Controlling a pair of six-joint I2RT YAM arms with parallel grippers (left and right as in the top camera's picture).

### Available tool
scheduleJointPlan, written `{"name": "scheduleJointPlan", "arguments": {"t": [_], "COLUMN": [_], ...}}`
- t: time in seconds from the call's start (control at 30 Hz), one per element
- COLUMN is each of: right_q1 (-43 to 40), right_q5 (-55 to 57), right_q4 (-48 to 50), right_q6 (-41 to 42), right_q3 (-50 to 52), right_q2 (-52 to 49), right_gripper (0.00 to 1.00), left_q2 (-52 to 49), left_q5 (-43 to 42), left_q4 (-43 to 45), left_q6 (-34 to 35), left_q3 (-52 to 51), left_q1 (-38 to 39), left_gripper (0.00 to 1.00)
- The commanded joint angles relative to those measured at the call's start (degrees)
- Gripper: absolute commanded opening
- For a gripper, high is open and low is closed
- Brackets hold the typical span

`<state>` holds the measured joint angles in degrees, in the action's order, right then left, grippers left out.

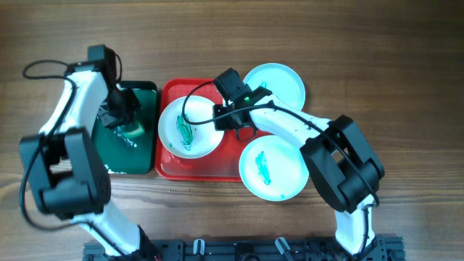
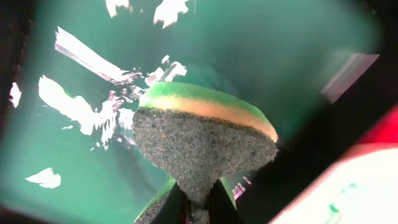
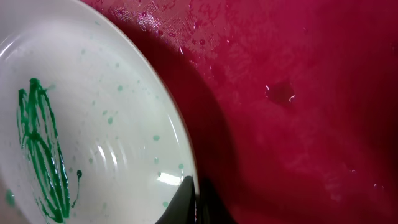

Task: Clean dirty plates on tray and stack at the side
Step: 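Scrub the held plate with the sponge in the left gripper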

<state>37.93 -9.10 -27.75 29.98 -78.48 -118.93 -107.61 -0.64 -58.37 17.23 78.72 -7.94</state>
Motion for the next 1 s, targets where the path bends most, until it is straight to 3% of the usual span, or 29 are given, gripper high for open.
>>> {"name": "scheduleJointPlan", "arguments": {"t": [0.0, 0.2, 0.4, 0.6, 0.77, 0.97], "right_q1": [-0.7, -3.0, -4.2, -5.0, -5.0, -5.0], "right_q5": [-3.1, -6.1, -6.0, -6.0, -6.0, -6.0], "right_q4": [-0.6, -1.1, -3.2, -5.8, -5.8, -5.7], "right_q6": [-0.1, 0.0, 0.0, 0.0, 0.0, 0.0], "right_q3": [-0.7, -0.7, -0.7, -0.7, -0.7, -0.7], "right_q2": [-1.7, -1.7, -1.7, -1.7, -1.7, -1.7], "right_gripper": [0.04, 0.04, 0.04, 0.04, 0.04, 0.04], "left_q2": [8.2, 8.4, 7.4, 7.3, 7.3, 7.3], "left_q5": [-8.9, -13.9, -13.6, -3.9, 3.4, 3.7], "left_q4": [-1.9, -4.0, 1.2, 8.6, 16.8, 28.1], "left_q6": [-7.3, -8.1, -5.9, 4.8, 9.2, 10.2], "left_q3": [2.5, 1.5, -2.7, -9.3, -16.5, -23.6], "left_q1": [-0.2, 3.5, 11.6, 17.6, 21.0, 24.0], "left_gripper": [0.04, 0.04, 0.04, 0.04, 0.04, 0.04]}}
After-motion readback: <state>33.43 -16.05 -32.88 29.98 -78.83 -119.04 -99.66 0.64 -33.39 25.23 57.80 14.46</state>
